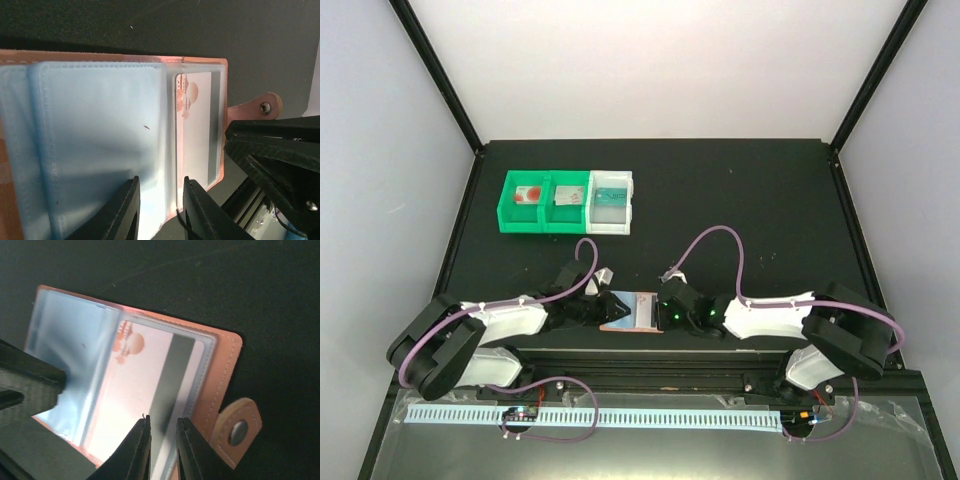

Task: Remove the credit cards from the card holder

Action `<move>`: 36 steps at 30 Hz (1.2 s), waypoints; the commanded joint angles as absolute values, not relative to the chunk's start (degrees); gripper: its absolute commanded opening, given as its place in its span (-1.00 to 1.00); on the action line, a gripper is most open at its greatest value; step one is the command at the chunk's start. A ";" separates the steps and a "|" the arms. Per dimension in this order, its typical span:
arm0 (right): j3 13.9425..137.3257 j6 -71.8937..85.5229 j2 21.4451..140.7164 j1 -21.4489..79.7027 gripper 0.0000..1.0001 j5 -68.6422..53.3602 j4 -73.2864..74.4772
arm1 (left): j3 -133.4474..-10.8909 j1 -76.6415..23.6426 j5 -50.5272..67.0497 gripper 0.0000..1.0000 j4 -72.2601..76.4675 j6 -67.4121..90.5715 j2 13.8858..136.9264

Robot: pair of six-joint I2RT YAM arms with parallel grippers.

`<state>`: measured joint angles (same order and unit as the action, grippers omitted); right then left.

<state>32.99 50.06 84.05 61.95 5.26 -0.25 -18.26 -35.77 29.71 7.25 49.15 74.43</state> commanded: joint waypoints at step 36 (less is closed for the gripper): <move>24.38 53.22 85.72 61.96 -0.88 5.53 -7.86 | -13.37 -40.53 26.09 -0.97 22.11 60.82 72.91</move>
<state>26.76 53.08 86.48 61.84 4.21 -13.72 -13.08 -40.23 27.79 22.37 61.58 75.48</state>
